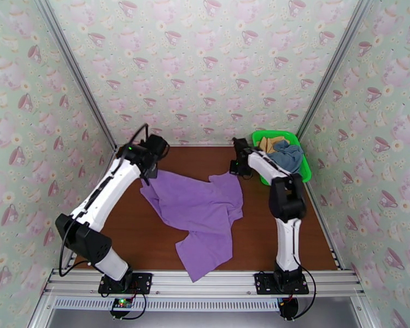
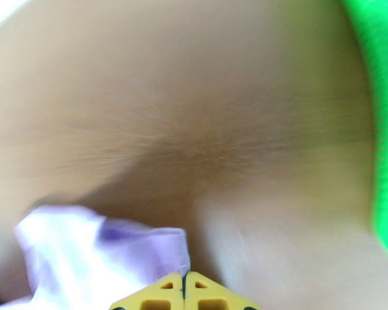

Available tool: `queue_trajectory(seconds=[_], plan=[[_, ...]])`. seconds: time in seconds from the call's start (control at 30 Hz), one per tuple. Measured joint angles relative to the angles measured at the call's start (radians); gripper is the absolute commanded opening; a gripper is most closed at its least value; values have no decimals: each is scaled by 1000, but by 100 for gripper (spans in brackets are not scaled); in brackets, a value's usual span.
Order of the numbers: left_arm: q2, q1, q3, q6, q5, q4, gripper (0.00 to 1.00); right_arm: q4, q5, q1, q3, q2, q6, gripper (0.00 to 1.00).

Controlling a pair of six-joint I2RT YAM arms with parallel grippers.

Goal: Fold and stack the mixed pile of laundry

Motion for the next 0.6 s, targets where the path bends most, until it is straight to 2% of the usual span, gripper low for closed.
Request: queue_trajectory(seconds=[0.17,0.3,0.43,0.6], plan=[[2,-1,316,66,34,-67,0,58,-33,-1,-5,-521,-46,0],[1,-14,541,114,40,-157,0,69,-91,-1,4,-838,-72,0],[-85,-28,575,137,59,-194,0,29,-160,-1,58,-997,-79,0],[-283,-33,496,128,121,-181,0,-85,-236,-1,167,-1034,-74,0]])
